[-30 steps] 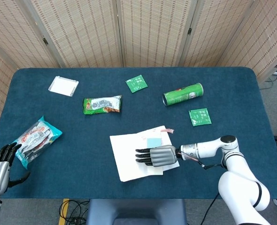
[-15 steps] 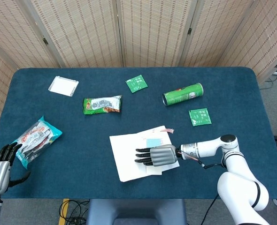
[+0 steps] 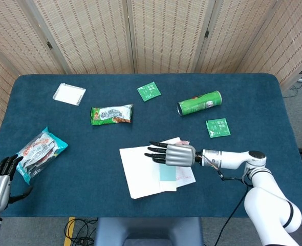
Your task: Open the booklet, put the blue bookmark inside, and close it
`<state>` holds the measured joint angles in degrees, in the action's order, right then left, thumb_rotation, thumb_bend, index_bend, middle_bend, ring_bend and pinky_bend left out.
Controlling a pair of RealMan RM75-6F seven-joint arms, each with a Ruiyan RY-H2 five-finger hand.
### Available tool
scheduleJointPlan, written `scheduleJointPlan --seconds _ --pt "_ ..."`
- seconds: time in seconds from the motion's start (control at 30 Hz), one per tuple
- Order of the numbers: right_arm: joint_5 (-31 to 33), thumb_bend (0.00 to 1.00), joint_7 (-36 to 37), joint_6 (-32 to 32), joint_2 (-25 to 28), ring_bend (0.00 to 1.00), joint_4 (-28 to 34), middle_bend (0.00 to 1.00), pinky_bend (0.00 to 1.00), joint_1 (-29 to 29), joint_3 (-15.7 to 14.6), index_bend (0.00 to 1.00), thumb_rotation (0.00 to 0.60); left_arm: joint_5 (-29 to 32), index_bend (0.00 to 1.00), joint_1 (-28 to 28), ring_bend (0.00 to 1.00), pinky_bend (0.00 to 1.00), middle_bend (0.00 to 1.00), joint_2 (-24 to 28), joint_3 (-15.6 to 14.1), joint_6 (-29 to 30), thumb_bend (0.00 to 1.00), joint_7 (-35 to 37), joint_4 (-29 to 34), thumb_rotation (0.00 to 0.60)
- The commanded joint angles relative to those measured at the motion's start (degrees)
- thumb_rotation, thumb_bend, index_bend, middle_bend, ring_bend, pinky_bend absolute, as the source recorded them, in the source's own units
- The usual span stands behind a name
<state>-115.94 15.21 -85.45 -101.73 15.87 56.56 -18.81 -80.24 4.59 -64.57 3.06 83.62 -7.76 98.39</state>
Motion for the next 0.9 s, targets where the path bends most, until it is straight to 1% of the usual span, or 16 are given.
scheduleJointPlan --seconds 0.03,0.1,0.2,0.23,0.4,0.5,0.6,0.7,0.9 --pt "2.15 0.33 -0.24 2.79 2.35 0.00 4.46 0.06 0.00 -1.29 1.52 0.19 0.600 -0.15 0.15 0.05 0.09 0.16 0.11 0.02 -0.01 -0.04 0.24 0.23 -0.09 0.600" --pt "3.43 0.38 -0.23 4.91 3.87 0.00 7.75 0.08 0.00 -1.86 2.05 0.19 0.600 -0.20 0.15 0.09 0.09 0.16 0.11 0.05 0.00 -0.08 0.24 0.36 -0.21 0.600" --pt "5.63 0.47 -1.25 8.69 7.49 0.00 15.16 0.09 0.00 -2.49 2.91 0.19 0.600 -0.24 0.15 0.18 0.09 0.16 0.11 0.00 -0.02 -0.29 0.24 0.63 -0.37 0.600" --pt "6.53 0.50 -2.22 10.41 9.21 0.00 18.54 0.09 0.00 -2.65 3.23 0.19 0.600 -0.29 0.15 0.26 0.09 0.16 0.11 -0.06 -0.03 -0.42 0.24 0.71 -0.45 0.600" --pt "10.36 0.69 -7.21 18.15 15.61 0.00 31.80 0.09 0.00 -3.02 4.34 0.20 0.600 -0.83 0.15 0.62 0.09 0.16 0.11 -0.34 -0.04 -0.69 0.24 0.86 -0.54 0.600" --pt "13.54 0.77 -10.33 24.13 18.68 0.00 38.99 0.09 0.00 -3.23 5.14 0.23 0.600 -1.18 0.15 0.79 0.09 0.16 0.11 -0.46 -0.04 -0.71 0.24 0.93 -0.47 0.600" --pt "16.48 0.81 -12.89 28.38 20.21 0.00 42.95 0.09 0.00 -3.77 6.10 0.23 0.600 -1.34 0.15 0.81 0.09 0.16 0.11 -0.47 -0.11 -0.71 0.24 1.03 -0.50 0.600" --pt "18.81 0.85 -14.19 31.24 20.87 0.00 44.94 0.09 0.00 -4.52 6.90 0.23 0.600 -1.41 0.15 0.81 0.09 0.16 0.11 -0.44 -0.17 -0.73 0.24 1.17 -0.55 0.600" --pt "20.62 0.88 -15.40 33.61 20.47 0.00 45.26 0.08 0.00 -5.74 7.94 0.24 0.600 -1.54 0.15 0.94 0.09 0.16 0.11 -0.51 -0.21 -0.87 0.24 1.19 -0.58 0.600"
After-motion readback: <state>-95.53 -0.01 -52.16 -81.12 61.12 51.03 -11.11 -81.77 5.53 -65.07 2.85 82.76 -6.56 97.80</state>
